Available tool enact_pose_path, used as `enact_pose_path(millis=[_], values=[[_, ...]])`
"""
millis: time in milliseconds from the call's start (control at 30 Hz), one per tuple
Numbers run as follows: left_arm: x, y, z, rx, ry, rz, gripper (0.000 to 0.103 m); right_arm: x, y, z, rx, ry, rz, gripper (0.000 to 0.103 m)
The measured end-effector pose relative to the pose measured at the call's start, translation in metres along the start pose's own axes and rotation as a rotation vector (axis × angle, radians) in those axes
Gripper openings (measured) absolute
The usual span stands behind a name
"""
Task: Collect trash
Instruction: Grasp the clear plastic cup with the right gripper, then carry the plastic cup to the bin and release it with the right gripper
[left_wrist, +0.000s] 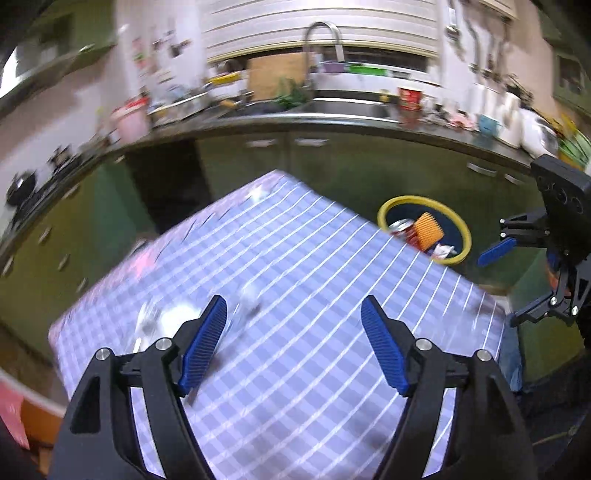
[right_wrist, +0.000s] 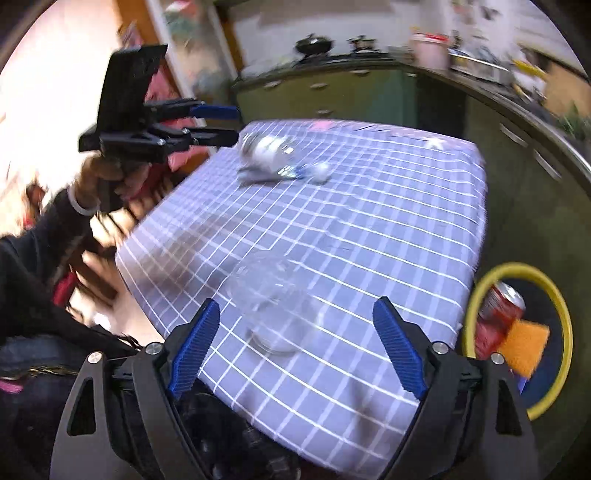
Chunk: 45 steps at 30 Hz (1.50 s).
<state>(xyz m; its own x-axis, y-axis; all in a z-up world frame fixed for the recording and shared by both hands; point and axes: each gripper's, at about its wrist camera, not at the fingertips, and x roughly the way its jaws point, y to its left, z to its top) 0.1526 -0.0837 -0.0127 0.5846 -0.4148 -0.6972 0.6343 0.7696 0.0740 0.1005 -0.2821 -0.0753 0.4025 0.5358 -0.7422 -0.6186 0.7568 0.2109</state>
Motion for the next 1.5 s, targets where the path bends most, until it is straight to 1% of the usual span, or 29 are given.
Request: enact_pose_path(millis=[100,233,367,500,567,633,700,833,1000,1200,1233,1300,1400,1433,1500], values=[[-0.014,0.018,-0.035,-0.085,0.008,0.015,0.071,0.028,0.014,0.005,-0.033,0.047,0.008,0.085],[-0.026,0.030,-0.064,-0.157,0.003,0.029,0.071,0.057,0.014,0.007,-0.038,0.085,-0.005,0.085],[-0.033,0.034,-0.080,-0.198,-0.006,0.032,0.071,0.078,0.010,0.005,-0.037,0.112,-0.026,0.085],[-0.032,0.033,-0.086,-0.213,-0.003,0.029,0.071,0.090,0.009,0.005,-0.038,0.130,-0.040,0.085],[-0.030,0.033,-0.087,-0.212,-0.002,0.025,0.071,0.092,0.008,0.004,-0.035,0.130,-0.044,0.081],[-0.027,0.031,-0.085,-0.213,0.000,0.017,0.071,0.092,0.006,0.003,-0.030,0.141,-0.044,0.070],[-0.025,0.030,-0.085,-0.210,0.001,0.013,0.071,0.092,0.005,0.002,-0.024,0.143,-0.045,0.066],[-0.021,0.027,-0.084,-0.201,0.004,0.004,0.071,0.089,0.003,0.000,-0.005,0.134,-0.037,0.060],[-0.018,0.024,-0.083,-0.196,0.011,0.000,0.071,0.078,0.002,-0.001,0.009,0.103,-0.028,0.059],[-0.012,0.023,-0.082,-0.189,0.018,-0.001,0.071,0.056,-0.001,0.003,0.030,0.050,-0.012,0.059],[-0.012,0.022,-0.081,-0.187,0.018,-0.003,0.071,0.049,-0.003,0.004,0.036,0.034,-0.020,0.059],[-0.012,0.021,-0.080,-0.180,0.016,-0.001,0.071,0.034,-0.009,0.007,0.047,0.006,-0.051,0.059],[-0.010,0.019,-0.078,-0.173,0.016,-0.003,0.071,0.006,-0.031,0.009,0.098,-0.050,-0.121,0.059],[-0.009,0.019,-0.078,-0.172,0.017,-0.005,0.071,-0.007,-0.046,0.008,0.131,-0.072,-0.170,0.059],[-0.007,0.018,-0.077,-0.171,0.019,-0.008,0.071,-0.023,-0.075,0.005,0.190,-0.086,-0.249,0.059]])
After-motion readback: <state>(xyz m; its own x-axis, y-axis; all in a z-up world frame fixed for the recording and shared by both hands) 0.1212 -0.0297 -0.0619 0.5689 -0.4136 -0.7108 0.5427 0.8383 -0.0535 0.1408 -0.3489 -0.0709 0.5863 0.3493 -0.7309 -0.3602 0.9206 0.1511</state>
